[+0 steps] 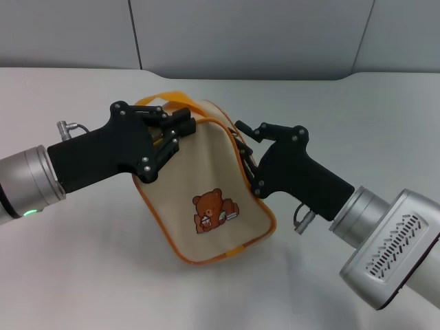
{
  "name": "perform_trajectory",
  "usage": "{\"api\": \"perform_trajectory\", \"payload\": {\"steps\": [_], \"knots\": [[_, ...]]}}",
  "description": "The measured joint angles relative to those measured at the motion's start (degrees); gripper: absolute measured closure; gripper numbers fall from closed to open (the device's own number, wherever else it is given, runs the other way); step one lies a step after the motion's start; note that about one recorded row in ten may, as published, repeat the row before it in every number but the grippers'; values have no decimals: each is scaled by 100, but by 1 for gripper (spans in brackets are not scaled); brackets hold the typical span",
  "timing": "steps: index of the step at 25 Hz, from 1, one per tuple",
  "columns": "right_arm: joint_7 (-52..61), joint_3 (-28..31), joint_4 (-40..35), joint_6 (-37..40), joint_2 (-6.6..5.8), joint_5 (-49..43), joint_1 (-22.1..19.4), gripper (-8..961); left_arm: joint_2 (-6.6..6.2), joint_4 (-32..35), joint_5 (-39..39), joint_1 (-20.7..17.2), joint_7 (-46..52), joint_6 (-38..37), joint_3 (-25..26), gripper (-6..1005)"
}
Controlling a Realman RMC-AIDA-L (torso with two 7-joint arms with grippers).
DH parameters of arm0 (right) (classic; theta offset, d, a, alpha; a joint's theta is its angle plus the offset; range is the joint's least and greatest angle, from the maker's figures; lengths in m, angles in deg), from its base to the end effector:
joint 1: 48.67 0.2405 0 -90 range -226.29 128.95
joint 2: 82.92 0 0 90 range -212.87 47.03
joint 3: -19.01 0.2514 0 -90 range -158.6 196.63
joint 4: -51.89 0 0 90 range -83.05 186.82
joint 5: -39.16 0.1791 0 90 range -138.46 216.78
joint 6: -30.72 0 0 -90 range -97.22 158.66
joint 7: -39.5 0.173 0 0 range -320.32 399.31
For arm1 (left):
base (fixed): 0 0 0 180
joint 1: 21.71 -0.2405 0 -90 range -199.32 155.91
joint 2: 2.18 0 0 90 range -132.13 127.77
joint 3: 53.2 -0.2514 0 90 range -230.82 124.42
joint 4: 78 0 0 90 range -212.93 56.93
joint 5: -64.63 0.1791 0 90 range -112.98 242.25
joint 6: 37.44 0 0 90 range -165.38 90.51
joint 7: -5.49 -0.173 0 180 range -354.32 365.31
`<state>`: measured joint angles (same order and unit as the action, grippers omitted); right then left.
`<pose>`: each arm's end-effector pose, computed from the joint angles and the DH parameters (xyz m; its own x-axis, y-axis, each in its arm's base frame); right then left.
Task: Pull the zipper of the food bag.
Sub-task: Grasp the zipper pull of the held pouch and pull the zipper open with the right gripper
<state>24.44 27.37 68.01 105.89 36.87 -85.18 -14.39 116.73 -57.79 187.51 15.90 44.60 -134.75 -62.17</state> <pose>0.1722 0.3096 -0.0917 0.7816 0.4497 -0.4322 -0.0702 -0.6251 -0.7774 -0.1940 0.3226 -0.0162 0.7328 -0.1855 0.6546 0.1605 -0.8878 -0.4313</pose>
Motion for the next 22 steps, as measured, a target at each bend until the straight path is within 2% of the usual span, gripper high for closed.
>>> {"api": "perform_trajectory", "payload": {"steps": [2,4,11,16,18,19,20,22], "knots": [[-1,-4,-3,-3,0,-2,0,561,0,0,-18,0,0,-1,-5,904],[-2,-18,-4,-23,0,-3,2,766,0,0,-23,0,0,-2,-7,904],[-5,-31,-4,-9,0,-3,-21,951,0,0,-36,1,0,-6,-8,904],[-6,-34,-12,47,-1,-2,-323,953,0,0,-72,5,0,-8,15,903],[-6,-46,-28,138,0,-3,-565,953,0,1,-119,9,0,-8,10,903],[-7,-52,-55,259,-1,-4,-848,953,0,0,-147,10,0,-8,0,911],[-7,-52,-55,259,-1,-4,-848,953,-1,0,-165,12,0,-8,-7,920],[-7,-56,-104,400,-7,-3,-1113,953,-7,1,-196,23,0,-9,-9,936]]}}
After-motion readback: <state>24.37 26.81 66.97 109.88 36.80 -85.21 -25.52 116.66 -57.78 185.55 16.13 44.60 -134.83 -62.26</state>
